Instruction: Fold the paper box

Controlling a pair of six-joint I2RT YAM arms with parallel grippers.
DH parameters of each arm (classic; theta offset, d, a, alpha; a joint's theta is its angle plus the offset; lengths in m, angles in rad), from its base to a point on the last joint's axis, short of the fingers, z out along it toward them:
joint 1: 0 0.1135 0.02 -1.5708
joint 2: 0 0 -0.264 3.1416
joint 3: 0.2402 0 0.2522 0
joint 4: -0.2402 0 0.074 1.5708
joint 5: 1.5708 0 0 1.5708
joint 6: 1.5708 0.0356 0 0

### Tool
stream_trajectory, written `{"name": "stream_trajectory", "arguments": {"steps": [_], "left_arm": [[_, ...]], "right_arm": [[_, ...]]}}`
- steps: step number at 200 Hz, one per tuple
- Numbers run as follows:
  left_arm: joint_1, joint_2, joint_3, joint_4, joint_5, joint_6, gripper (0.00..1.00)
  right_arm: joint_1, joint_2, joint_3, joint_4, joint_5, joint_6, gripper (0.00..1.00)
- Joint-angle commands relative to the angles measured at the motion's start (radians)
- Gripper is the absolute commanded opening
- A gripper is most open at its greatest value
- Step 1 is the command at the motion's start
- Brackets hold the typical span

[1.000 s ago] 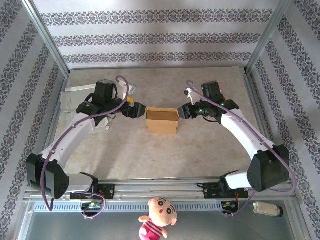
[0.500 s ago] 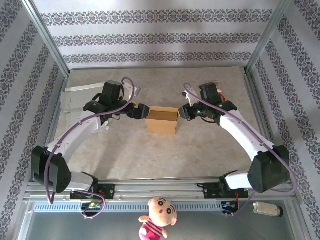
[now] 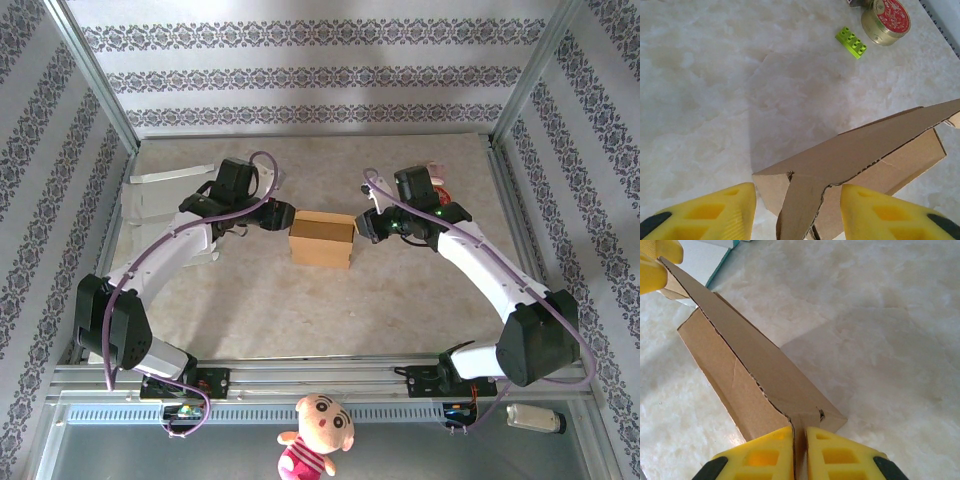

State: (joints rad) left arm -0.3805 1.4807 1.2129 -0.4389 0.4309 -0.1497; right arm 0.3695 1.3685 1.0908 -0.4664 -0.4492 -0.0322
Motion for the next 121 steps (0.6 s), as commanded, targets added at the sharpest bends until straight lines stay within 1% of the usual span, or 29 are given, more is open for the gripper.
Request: {"name": "stream_trajectory", "arguments": {"steps": [1, 34, 46, 58, 72, 102, 121], "left_arm": [[-0.011, 0.01, 0.018, -0.024, -0.023, -0.021, 0.4], [-0.011, 0.024, 0.015, -0.001, 0.001, -0.062, 0.16], [-0.011, 0.026, 0.013, 0.01, 0.01, -0.083, 0.12], [-0.011, 0.021, 0.01, 0.029, 0.027, -0.111, 0.1], [-0.012, 0.015, 0.001, 0.057, 0.048, -0.146, 0.09], [-0.014, 0.003, -0.022, 0.12, 0.09, -0.22, 0.08], [-0.018, -0.004, -0.032, 0.129, 0.096, -0.235, 0.08]], "right_arm": [[0.011, 0.008, 0.011, 0.007, 0.011, -0.006, 0.14], [0.018, 0.013, 0.027, 0.008, 0.036, 0.059, 0.17], [0.021, 0.019, 0.039, 0.006, 0.058, 0.127, 0.19], [0.022, 0.027, 0.049, 0.007, 0.053, 0.201, 0.17], [0.025, 0.036, 0.054, 0.017, 0.029, 0.285, 0.12], [0.033, 0.044, 0.047, 0.041, 0.037, 0.433, 0.09], [0.031, 0.037, 0.04, 0.057, 0.056, 0.5, 0.1]]}}
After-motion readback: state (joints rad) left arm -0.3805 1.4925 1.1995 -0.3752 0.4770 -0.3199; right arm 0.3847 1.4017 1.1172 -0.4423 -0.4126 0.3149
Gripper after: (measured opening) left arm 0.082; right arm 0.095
